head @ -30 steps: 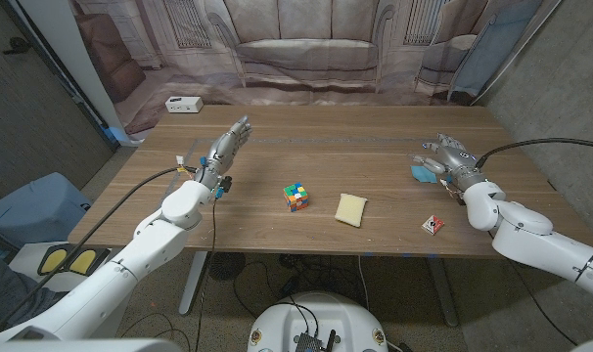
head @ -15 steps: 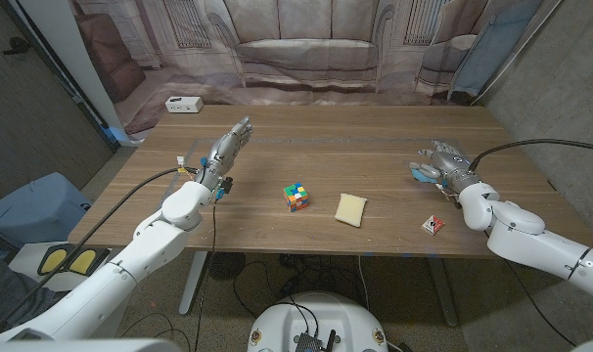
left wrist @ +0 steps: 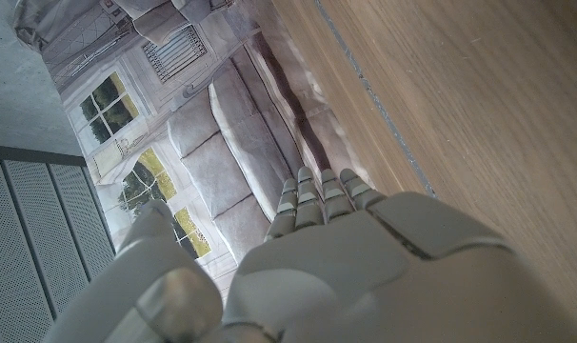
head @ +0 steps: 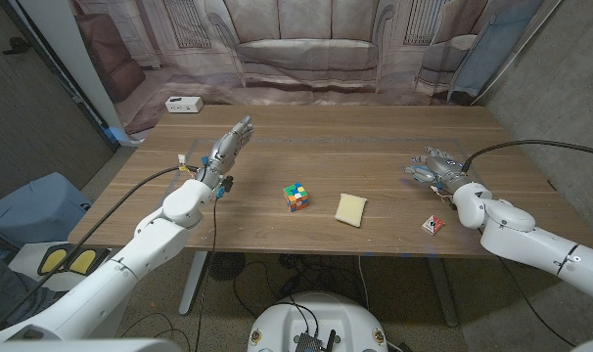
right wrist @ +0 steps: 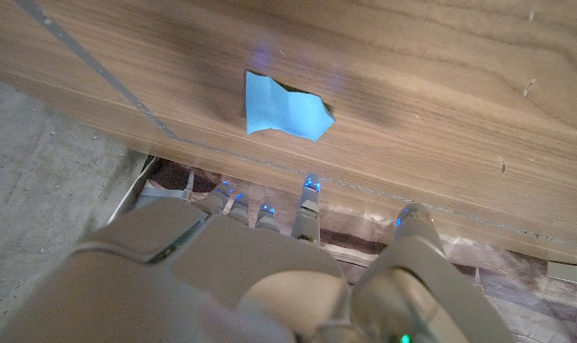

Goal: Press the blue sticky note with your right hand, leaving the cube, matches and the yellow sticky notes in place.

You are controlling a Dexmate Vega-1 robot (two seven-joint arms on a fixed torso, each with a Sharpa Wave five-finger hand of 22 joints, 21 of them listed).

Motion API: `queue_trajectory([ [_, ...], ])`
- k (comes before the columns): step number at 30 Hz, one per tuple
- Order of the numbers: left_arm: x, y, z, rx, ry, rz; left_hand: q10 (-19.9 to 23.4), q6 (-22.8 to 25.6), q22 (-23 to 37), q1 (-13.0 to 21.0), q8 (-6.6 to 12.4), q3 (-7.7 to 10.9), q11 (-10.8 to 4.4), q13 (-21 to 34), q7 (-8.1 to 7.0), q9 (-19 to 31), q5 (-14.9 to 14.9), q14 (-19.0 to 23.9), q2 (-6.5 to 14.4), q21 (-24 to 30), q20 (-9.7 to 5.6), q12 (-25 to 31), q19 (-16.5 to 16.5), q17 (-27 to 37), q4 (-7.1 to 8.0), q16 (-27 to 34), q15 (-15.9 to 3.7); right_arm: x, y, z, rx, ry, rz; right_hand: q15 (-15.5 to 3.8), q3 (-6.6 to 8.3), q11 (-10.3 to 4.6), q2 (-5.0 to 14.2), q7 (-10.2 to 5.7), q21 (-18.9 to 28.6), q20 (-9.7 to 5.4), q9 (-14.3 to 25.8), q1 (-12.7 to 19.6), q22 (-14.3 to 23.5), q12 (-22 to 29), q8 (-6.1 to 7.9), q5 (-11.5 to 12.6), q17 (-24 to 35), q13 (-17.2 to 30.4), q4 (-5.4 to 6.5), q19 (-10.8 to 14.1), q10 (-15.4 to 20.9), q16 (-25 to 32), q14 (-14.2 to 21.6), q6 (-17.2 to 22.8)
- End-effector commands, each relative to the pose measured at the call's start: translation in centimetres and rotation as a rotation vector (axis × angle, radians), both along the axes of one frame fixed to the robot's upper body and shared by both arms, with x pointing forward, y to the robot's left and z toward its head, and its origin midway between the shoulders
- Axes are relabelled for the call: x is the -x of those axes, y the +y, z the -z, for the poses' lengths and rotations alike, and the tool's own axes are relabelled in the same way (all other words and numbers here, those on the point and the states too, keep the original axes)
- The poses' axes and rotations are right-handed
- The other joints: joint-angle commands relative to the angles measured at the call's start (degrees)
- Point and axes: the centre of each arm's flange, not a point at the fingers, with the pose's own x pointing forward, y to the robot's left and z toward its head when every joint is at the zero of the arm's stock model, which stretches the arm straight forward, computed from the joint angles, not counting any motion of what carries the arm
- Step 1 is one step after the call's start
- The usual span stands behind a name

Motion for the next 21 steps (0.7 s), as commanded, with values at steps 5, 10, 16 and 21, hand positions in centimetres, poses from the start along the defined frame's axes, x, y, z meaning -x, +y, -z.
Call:
queue_trajectory([
  [5, -0.66, 0.31, -0.10, 0.005, 0.007, 0.004, 0.7, 0.5, 0.2, 0.1, -0.09, 0.24, -0.04, 0.1, 0.09, 0.2, -0.1, 0.3, 0.7, -0.3, 0.18, -0.2, 0.2, 0.2, -0.46, -0.2, 0.20, -1.19, 0.71, 0.30, 0.011, 0.031, 0.013, -0.11, 0.54, 0.10, 0.28, 0.32, 0.5, 0.47, 0.1, -0.2, 0.2, 0.2, -0.19, 0.4, 0.2, 0.1, 0.08, -14.4, -8.6, 0.4, -15.7, -0.6],
  [10, -0.69, 0.58, 0.00, 0.008, 0.010, 0.001, 0.7, 0.5, 0.2, 0.1, -0.10, 0.26, -0.01, 0.1, 0.09, 0.2, -0.1, 0.3, 0.7, -0.4, 0.18, -0.2, 0.2, 0.2, -0.52, -0.2, 0.23, -1.42, 0.77, 0.33, 0.008, 0.037, 0.016, -0.14, 0.56, 0.06, 0.28, 0.20, 0.5, 0.50, 0.1, -0.3, 0.2, 0.3, -0.10, 0.4, 0.2, 0.1, 0.11, -14.4, -8.6, 0.5, -15.6, -0.4],
  [16, -0.66, 0.73, 0.01, 0.007, 0.009, 0.001, 0.6, 0.5, 0.2, 0.1, -0.11, 0.28, -0.07, 0.1, 0.10, 0.2, -0.1, 0.3, 0.8, -0.5, 0.23, -0.3, 0.2, 0.2, -0.58, -0.2, 0.23, -1.68, 0.76, 0.25, 0.005, 0.042, 0.020, -0.06, 0.58, 0.01, 0.29, 0.18, 0.6, 0.46, 0.1, -0.3, 0.2, 0.3, -0.10, 0.4, 0.2, 0.1, 0.13, -14.4, -8.6, 0.6, -15.5, -0.4],
  [21, -0.54, 0.84, 0.05, 0.007, 0.007, 0.000, 0.7, 0.5, 0.2, 0.1, -0.13, 0.29, -0.03, 0.1, 0.11, 0.2, -0.1, 0.3, 0.8, -0.6, 0.29, -0.3, 0.2, 0.2, -0.64, -0.2, 0.24, -1.76, 0.66, 0.39, -0.013, 0.039, 0.021, 0.03, 0.59, 0.06, 0.28, 0.24, 0.8, 0.52, 0.1, -0.3, 0.2, 0.4, -0.06, 0.4, 0.3, 0.1, 0.14, -14.1, -8.6, 0.7, -15.5, -0.3],
])
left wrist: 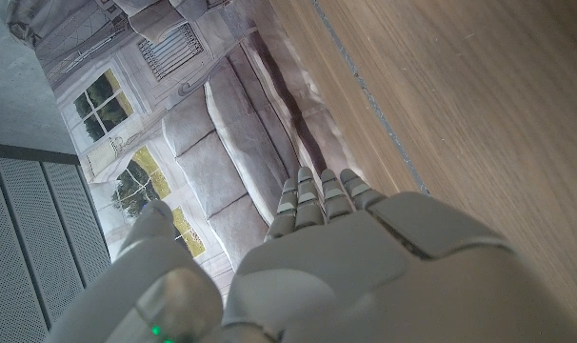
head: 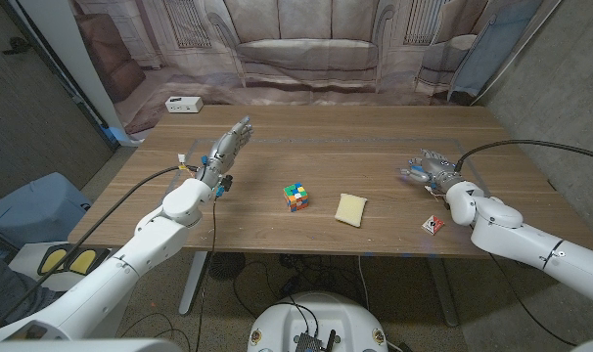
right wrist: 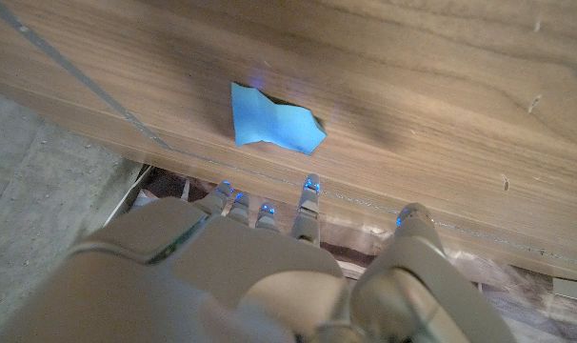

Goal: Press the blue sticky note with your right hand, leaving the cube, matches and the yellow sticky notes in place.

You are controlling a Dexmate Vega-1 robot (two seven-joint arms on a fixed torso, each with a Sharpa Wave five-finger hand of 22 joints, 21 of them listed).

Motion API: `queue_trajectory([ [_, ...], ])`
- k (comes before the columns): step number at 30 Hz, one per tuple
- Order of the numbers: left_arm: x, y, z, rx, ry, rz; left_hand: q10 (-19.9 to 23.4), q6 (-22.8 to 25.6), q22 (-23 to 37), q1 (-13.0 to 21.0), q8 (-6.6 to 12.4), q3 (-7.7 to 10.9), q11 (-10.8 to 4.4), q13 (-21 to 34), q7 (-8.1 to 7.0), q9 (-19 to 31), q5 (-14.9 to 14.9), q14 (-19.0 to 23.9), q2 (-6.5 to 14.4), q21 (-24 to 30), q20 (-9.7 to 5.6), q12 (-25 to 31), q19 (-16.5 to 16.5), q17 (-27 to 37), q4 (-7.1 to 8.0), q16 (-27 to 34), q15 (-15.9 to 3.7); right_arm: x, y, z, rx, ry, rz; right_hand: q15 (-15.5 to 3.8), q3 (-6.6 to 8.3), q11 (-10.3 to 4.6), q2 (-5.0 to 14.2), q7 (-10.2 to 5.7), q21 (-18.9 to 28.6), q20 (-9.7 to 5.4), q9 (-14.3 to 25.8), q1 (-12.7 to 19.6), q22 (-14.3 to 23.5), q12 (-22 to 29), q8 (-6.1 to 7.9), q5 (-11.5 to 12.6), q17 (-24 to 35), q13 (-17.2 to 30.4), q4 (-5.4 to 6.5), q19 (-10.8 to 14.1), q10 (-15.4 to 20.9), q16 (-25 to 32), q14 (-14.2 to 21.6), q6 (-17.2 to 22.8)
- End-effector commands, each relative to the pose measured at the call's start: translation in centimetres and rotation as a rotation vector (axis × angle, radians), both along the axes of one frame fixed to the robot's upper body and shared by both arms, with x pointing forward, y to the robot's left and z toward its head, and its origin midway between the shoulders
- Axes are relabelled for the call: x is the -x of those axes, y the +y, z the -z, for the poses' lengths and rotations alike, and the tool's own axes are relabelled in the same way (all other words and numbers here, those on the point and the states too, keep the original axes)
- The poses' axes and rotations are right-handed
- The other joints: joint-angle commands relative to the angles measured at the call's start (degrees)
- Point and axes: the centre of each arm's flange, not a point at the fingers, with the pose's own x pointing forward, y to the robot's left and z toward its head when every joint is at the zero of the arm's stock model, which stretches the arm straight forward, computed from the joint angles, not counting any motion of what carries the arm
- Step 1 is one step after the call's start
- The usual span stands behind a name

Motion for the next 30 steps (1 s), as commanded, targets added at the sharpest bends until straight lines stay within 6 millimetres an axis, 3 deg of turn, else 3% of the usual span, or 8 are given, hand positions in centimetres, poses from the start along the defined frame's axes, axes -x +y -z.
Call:
queue_trajectory([
  [1, 0.1, 0.4, 0.0, 0.001, -0.003, -0.003, 0.7, 0.6, 0.2, 0.4, -0.13, 0.06, -0.10, 0.1, 0.14, 0.2, -0.1, 0.3, 0.5, -0.2, 0.32, -0.3, 0.2, 0.2, -0.43, -0.2, 0.25, -0.4, 0.0, 0.2, -0.020, 0.008, 0.007, 0.03, 0.36, 0.04, 0.28, 0.09, 0.4, 0.54, 0.1, -0.3, 0.2, 0.4, -0.02, 0.4, 0.3, 0.1, -0.09, -14.1, -8.6, 0.3, -15.4, 0.1],
  [30, -0.2, 0.6, 0.7, 0.013, 0.028, -0.017, 1.1, 0.7, 0.3, 0.2, -0.15, 0.02, 0.01, 0.1, 0.14, 0.2, -0.2, 0.5, 0.6, -0.7, 0.66, -0.3, 0.4, 0.3, -0.71, -0.2, 0.32, -2.0, -0.5, 1.4, -0.009, 0.084, 0.048, 0.13, 0.38, 0.21, 0.07, 0.79, 0.8, 0.73, 0.1, -0.4, 0.2, 0.7, 0.51, 0.3, 0.3, 0.1, -0.07, -13.2, -8.6, 0.6, -15.0, 1.7],
])
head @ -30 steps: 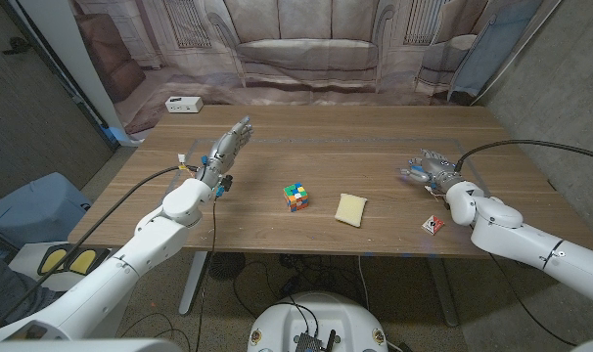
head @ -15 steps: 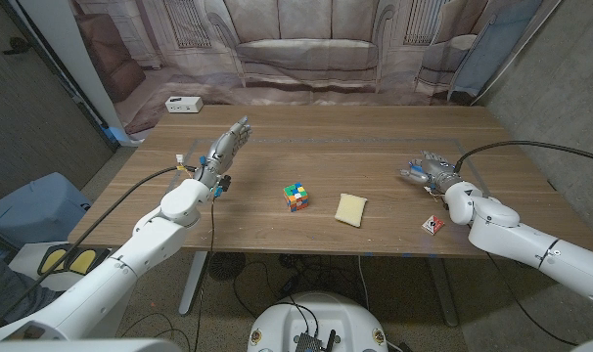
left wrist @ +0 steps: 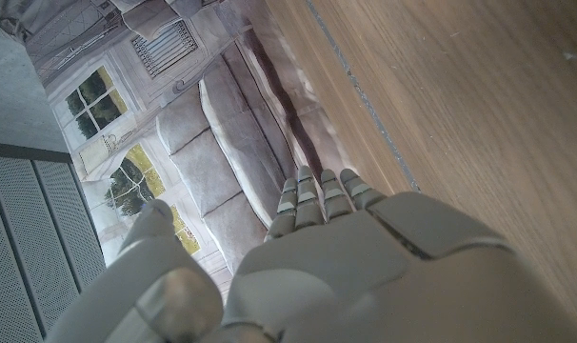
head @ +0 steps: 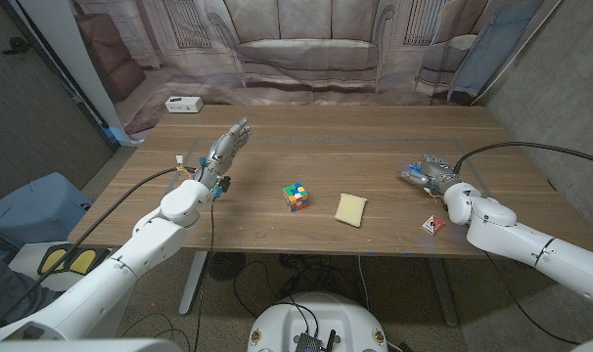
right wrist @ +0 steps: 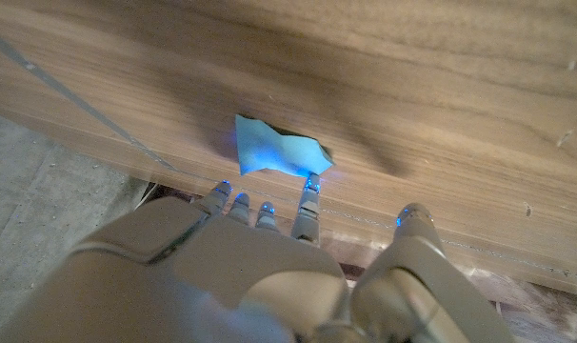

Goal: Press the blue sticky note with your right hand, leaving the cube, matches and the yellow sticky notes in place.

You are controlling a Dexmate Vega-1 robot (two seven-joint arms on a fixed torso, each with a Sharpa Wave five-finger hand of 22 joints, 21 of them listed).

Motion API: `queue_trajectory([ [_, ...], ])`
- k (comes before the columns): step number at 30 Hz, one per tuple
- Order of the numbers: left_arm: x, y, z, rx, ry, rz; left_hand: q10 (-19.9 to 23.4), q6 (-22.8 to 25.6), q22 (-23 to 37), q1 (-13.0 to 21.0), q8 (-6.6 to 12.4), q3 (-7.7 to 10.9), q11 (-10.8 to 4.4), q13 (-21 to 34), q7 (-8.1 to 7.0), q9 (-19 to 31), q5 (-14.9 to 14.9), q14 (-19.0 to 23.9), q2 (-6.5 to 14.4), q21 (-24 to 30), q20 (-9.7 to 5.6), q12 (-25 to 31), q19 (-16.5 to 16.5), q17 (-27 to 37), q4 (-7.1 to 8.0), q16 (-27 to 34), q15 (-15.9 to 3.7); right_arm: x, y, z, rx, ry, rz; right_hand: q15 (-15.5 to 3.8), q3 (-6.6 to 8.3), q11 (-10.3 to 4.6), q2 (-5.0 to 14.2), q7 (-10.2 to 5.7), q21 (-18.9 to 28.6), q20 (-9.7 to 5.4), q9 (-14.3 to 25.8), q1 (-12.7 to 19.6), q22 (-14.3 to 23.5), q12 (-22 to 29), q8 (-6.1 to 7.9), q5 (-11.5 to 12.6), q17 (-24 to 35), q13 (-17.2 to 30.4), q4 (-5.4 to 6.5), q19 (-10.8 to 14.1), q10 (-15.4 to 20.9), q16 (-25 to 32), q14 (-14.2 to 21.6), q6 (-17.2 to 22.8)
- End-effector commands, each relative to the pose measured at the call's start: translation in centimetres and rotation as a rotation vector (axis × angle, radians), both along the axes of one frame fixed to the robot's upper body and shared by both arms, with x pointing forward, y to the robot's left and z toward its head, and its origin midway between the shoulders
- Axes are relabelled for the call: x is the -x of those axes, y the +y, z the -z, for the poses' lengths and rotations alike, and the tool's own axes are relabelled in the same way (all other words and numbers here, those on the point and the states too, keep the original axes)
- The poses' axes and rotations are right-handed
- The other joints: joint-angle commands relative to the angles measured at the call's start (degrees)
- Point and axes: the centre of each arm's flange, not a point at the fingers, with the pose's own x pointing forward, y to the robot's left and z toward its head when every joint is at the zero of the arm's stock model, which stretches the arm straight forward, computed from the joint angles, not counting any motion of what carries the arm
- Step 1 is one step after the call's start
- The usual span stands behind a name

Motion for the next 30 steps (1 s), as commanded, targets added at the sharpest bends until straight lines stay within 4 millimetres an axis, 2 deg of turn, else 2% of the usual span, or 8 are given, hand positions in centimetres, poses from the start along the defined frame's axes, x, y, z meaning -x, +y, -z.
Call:
queue_trajectory([
  [1, -0.1, 0.1, 0.3, 0.006, 0.013, -0.005, 0.5, 0.4, 0.3, -0.1, -0.15, 0.02, -0.01, 0.1, -0.15, 0.2, -0.2, 0.5, 0.3, -0.3, 0.38, -0.3, 0.1, 0.3, -0.24, -0.2, 0.34, -0.7, -0.1, 0.5, 0.008, 0.044, 0.023, 0.13, 0.37, 0.19, 0.04, 0.42, 0.4, 0.31, 0.1, -0.5, 0.2, 0.3, 0.69, 0.3, 0.4, 0.1, -0.06, -13.2, -8.6, 0.2, -15.0, 1.7],
  [6, -0.2, 0.1, 0.2, 0.005, 0.011, -0.003, 0.5, 0.4, 0.3, -0.2, -0.15, 0.01, -0.13, 0.1, -0.16, 0.2, -0.2, 0.5, 0.3, -0.4, 0.39, -0.3, 0.1, 0.3, -0.29, -0.2, 0.30, -0.7, -0.2, 0.6, 0.005, 0.050, 0.029, 0.19, 0.25, 0.02, -0.19, 1.46, 0.4, 0.37, 0.2, -0.7, 0.2, 0.4, 1.66, 0.3, 0.4, 0.1, 0.04, -13.2, -8.6, 0.3, -14.9, 4.7],
  [12, -0.3, 0.0, 0.0, 0.001, 0.008, 0.001, 0.6, 0.4, 0.3, -0.2, -0.18, 0.01, -0.41, 0.1, -0.19, 0.2, -0.2, 0.5, 0.3, -0.5, 0.38, -0.3, 0.1, 0.3, -0.36, -0.2, 0.33, -0.3, -0.3, 0.7, -0.002, 0.035, 0.033, 0.24, 0.21, -0.13, -0.31, 1.62, 0.4, 0.38, 0.3, -0.9, 0.2, 0.6, 2.27, 0.3, 0.5, 0.1, 0.09, -13.1, -8.3, 0.4, -14.8, 6.8],
  [18, -0.3, -0.2, -0.1, 0.000, 0.004, 0.007, 0.5, 0.4, 0.3, -0.3, -0.17, 0.01, -0.22, 0.1, -0.18, 0.2, -0.2, 0.5, 0.4, -0.6, 0.40, -0.4, 0.2, 0.3, -0.43, -0.2, 0.33, 0.5, -0.3, 0.3, -0.010, -0.012, 0.029, 0.24, 0.36, 0.08, -0.36, 0.54, 0.5, 0.49, 0.3, -0.7, 0.2, 0.6, 0.00, 0.3, 0.4, 0.1, -0.06, -13.0, -8.4, 0.5, -14.6, 1.8],
  [24, -0.3, -0.3, 0.0, -0.003, 0.008, 0.014, 0.6, 0.4, 0.3, -0.3, -0.18, 0.01, -0.09, 0.1, -0.15, 0.2, -0.2, 0.5, 0.4, -0.7, 0.41, -0.4, 0.2, 0.3, -0.50, -0.2, 0.29, 1.0, -0.4, 0.3, -0.029, -0.064, 0.013, 0.34, 0.60, 0.31, -0.27, -0.50, 0.7, 0.74, 0.2, -0.3, 0.2, 0.8, -1.02, 0.3, 0.4, 0.1, -0.28, -12.3, -8.1, 0.6, -14.1, -1.3],
  [27, -0.3, -0.4, 0.2, -0.004, 0.011, 0.016, 0.6, 0.5, 0.3, -0.3, -0.16, 0.01, -0.07, 0.1, -0.10, 0.2, -0.2, 0.5, 0.4, -0.8, 0.43, -0.4, 0.2, 0.3, -0.53, -0.2, 0.30, 1.1, -0.4, 0.4, -0.033, -0.068, 0.012, 0.30, 0.79, 0.45, -0.28, -0.54, 0.8, 0.80, 0.2, 0.0, 0.2, 0.8, -1.63, 0.3, 0.4, 0.1, -0.52, -11.9, -8.0, 0.7, -13.9, -4.2],
  [30, -0.3, -0.5, 0.3, -0.003, 0.013, 0.016, 0.6, 0.5, 0.3, -0.3, -0.17, 0.01, -0.20, 0.1, -0.13, 0.3, -0.2, 0.5, 0.4, -0.8, 0.40, -0.5, 0.2, 0.3, -0.56, -0.2, 0.33, 1.2, -0.3, 0.5, -0.030, -0.067, 0.011, 0.30, 0.84, 0.56, -0.30, -0.35, 0.8, 0.86, 0.2, 0.1, 0.2, 0.8, -1.63, 0.3, 0.4, 0.1, -0.60, -11.8, -8.1, 0.7, -13.9, -4.8],
])
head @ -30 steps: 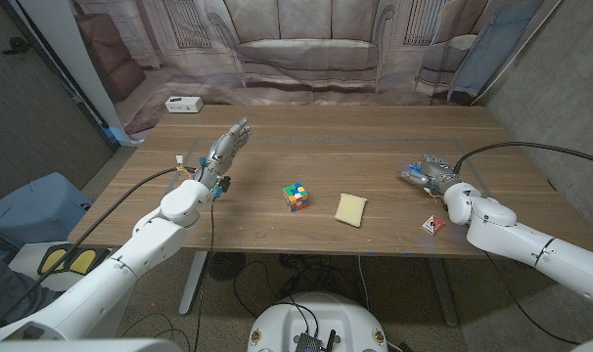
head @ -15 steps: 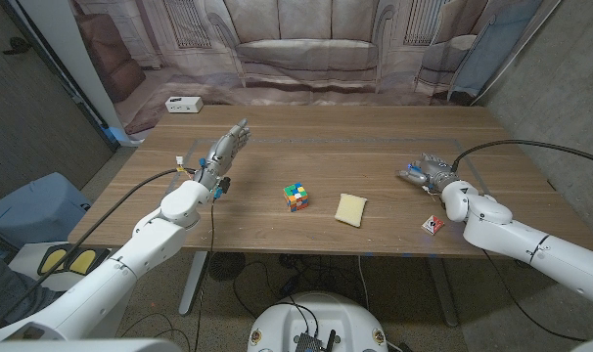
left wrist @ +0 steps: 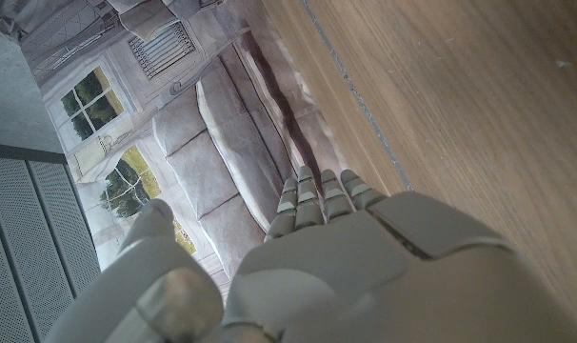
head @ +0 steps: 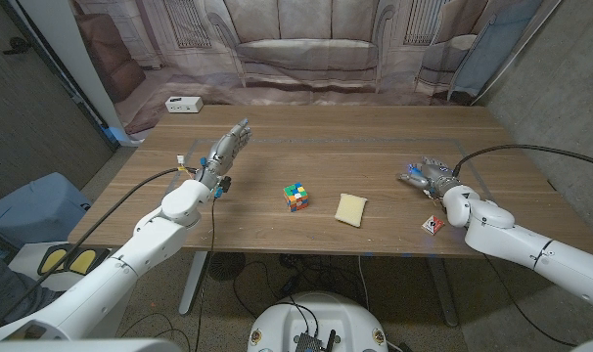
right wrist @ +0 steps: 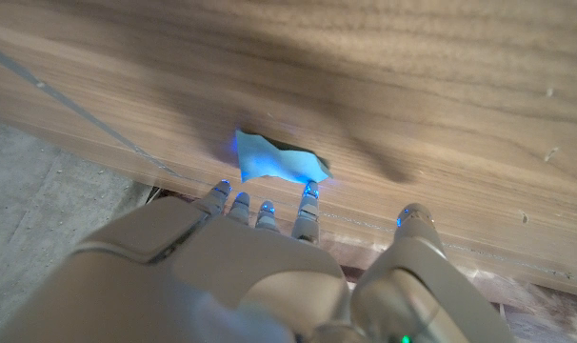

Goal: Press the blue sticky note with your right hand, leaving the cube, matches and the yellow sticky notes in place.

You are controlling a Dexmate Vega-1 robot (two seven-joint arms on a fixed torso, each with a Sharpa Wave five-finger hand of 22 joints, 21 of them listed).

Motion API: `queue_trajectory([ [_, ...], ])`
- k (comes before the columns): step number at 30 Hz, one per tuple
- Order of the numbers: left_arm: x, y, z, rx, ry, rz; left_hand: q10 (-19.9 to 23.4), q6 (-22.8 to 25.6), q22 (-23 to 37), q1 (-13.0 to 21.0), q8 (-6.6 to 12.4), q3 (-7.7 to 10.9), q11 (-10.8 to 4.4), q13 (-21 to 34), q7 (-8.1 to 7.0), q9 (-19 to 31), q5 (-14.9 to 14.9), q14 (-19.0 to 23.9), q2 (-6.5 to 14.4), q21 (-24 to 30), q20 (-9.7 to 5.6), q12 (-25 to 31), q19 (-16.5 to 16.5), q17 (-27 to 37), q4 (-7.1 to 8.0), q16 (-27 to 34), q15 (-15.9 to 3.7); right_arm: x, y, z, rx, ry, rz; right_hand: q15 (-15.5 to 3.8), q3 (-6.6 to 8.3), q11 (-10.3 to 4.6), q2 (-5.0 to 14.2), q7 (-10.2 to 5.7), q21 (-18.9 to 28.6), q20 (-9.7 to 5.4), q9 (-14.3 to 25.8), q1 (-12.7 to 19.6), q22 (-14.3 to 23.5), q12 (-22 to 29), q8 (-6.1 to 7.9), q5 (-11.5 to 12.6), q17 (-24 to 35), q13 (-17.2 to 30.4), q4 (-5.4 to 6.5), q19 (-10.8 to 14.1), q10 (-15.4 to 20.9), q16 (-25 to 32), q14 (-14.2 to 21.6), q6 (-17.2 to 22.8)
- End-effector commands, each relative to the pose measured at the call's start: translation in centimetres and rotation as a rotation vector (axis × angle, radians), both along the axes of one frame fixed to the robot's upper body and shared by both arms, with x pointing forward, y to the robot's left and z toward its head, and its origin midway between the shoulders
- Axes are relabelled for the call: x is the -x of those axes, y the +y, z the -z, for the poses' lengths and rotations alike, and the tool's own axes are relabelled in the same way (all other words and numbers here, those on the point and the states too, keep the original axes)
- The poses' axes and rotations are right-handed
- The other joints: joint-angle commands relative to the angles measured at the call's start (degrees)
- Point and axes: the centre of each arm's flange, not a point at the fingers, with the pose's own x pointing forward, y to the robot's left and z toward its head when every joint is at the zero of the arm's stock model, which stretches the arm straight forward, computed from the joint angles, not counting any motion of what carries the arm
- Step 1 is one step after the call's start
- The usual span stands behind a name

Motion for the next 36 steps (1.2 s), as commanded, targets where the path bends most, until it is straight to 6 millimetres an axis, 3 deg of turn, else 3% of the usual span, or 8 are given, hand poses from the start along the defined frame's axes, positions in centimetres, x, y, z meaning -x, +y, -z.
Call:
queue_trajectory([
  [1, 0.0, -0.3, 0.2, 0.000, 0.003, 0.008, 0.3, 0.5, 0.3, 0.0, -0.18, 0.26, 0.11, 0.1, -0.14, 0.3, -0.2, 0.3, 0.1, -0.4, 0.40, 0.0, 0.2, 0.3, -0.33, 0.0, 0.12, 0.7, 0.0, -0.1, -0.011, -0.050, -0.013, 0.11, 0.37, 0.39, 0.00, 0.21, 0.4, 0.43, 0.1, 0.4, 0.2, 0.4, -0.08, 0.3, 0.1, 0.2, -0.13, -11.8, -7.9, 0.3, -14.1, -1.1],
  [15, 0.3, -0.3, 0.3, 0.005, -0.002, 0.004, 0.4, 0.4, 0.3, -0.1, -0.21, 0.28, 0.13, 0.1, -0.18, 0.3, -0.2, 0.2, 0.3, -0.6, 0.51, -0.1, 0.3, 0.3, -0.48, 0.0, 0.05, 0.8, 0.0, 0.7, -0.020, -0.030, -0.008, 0.14, 0.49, 0.42, -0.18, 0.08, 0.3, 0.57, 0.0, 0.6, 0.2, 0.5, 2.09, 0.2, 0.1, 0.2, -0.38, -11.8, -7.5, 0.4, -13.8, 3.4],
  [29, 0.3, -0.3, 0.2, 0.003, -0.003, 0.006, 0.2, 0.4, 0.3, -0.1, -0.23, 0.31, -0.04, 0.1, -0.18, 0.3, -0.2, 0.2, 0.4, -0.8, 0.56, -0.2, 0.2, 0.3, -0.62, 0.0, 0.05, 0.7, -0.5, 1.3, -0.029, -0.005, 0.015, 0.17, 0.50, 0.36, -0.23, 0.66, 0.3, 0.68, 0.0, 0.6, 0.2, 0.6, 2.46, 0.2, 0.1, 0.2, -0.40, -11.7, -7.2, 0.4, -13.7, 4.7],
  [36, 0.4, -0.3, 0.3, 0.003, -0.002, 0.004, 0.3, 0.4, 0.3, -0.1, -0.23, 0.30, 0.13, 0.1, -0.18, 0.3, -0.2, 0.2, 0.4, -0.8, 0.56, -0.2, 0.3, 0.3, -0.69, 0.0, 0.05, 0.6, -0.3, 1.6, -0.012, 0.018, 0.022, 0.17, 0.53, 0.04, -0.24, 1.40, 0.3, 0.65, 0.1, 0.5, 0.2, 0.8, 3.88, 0.1, 0.1, 0.2, -0.38, -11.7, -6.5, 0.4, -13.6, 9.4],
])
